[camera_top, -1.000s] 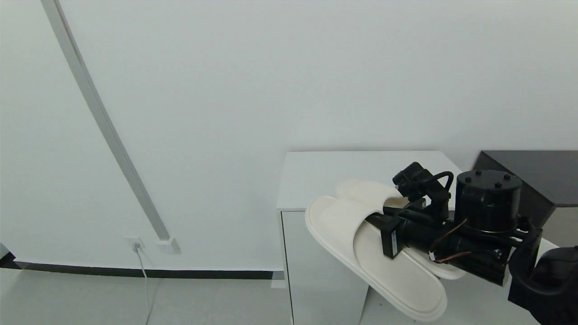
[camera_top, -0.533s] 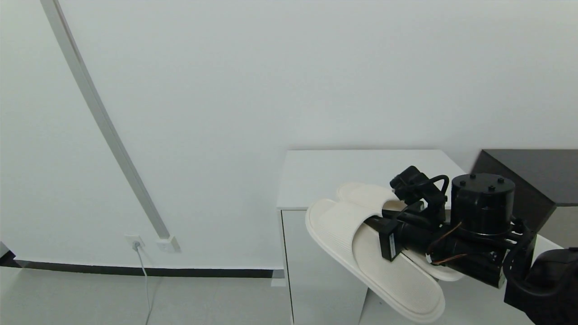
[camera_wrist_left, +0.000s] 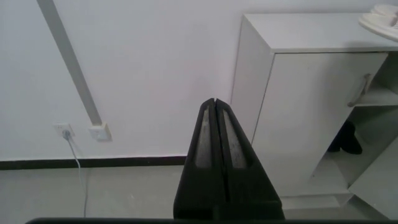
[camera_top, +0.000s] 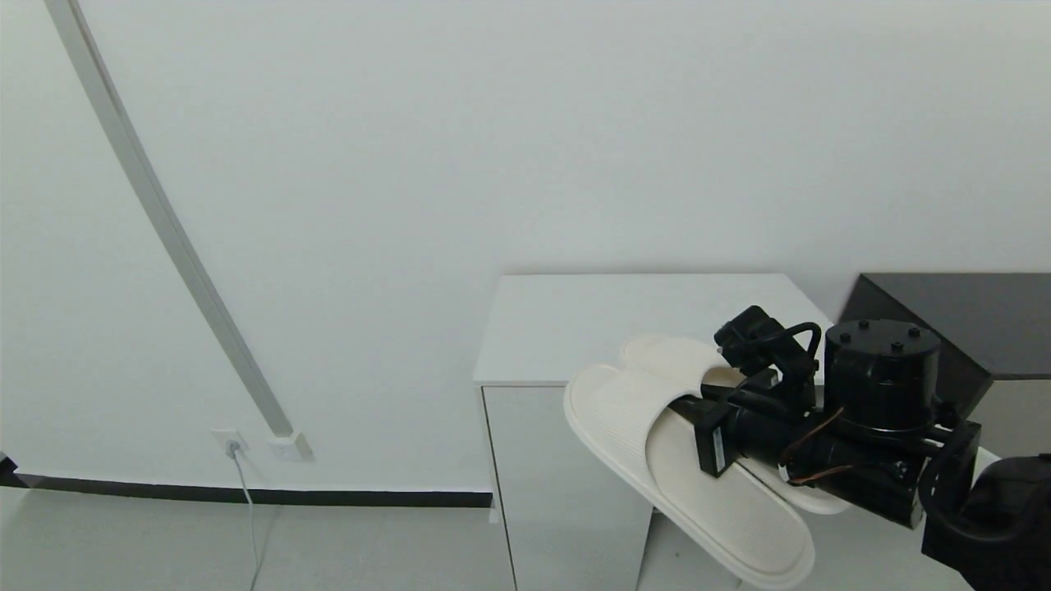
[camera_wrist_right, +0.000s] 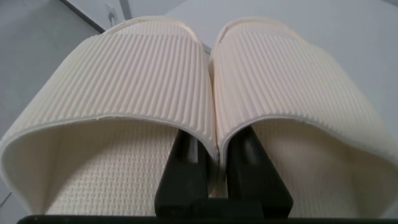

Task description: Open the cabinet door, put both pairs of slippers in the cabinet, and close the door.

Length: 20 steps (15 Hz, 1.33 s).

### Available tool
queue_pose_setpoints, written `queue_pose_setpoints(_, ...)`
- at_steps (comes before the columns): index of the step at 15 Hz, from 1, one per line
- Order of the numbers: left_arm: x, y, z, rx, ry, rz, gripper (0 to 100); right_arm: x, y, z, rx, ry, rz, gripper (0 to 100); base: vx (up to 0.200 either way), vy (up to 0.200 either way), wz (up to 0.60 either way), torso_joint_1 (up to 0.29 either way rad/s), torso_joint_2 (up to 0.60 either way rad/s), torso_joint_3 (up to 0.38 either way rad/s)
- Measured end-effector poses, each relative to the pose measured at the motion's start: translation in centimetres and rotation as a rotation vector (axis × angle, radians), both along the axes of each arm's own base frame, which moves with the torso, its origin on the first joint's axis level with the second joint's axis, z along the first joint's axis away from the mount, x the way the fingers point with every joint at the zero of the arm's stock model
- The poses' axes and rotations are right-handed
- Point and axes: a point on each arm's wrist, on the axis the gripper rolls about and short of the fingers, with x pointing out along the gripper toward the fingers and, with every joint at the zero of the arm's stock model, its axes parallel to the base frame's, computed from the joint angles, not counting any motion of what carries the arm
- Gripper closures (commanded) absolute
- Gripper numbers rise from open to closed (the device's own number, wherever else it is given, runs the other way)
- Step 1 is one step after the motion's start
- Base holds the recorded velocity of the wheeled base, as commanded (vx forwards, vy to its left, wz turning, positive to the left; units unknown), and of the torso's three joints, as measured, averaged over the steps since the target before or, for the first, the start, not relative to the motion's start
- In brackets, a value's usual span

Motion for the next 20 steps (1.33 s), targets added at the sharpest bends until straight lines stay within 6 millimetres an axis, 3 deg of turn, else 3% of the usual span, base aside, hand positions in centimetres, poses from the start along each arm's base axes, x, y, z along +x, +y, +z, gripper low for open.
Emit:
queue_pose_setpoints(12, 0.0, 0.0, 0.01, 0.001, -0.001, -0.001, 100, -0.58, -0.39, -0.29, -0.008, 0.013, 0.003, 100, 0.0, -0.2, 0.0, 0.002, 0.0, 0.001)
queue_pose_setpoints(20, 0.0, -0.01, 0.01, 0.0, -0.001, -0.002, 100, -0.68, -0.53, -0.39, -0.003, 0.017, 0.008, 100, 0.0, 0.0, 0.0, 0.0, 0.0, 0.0)
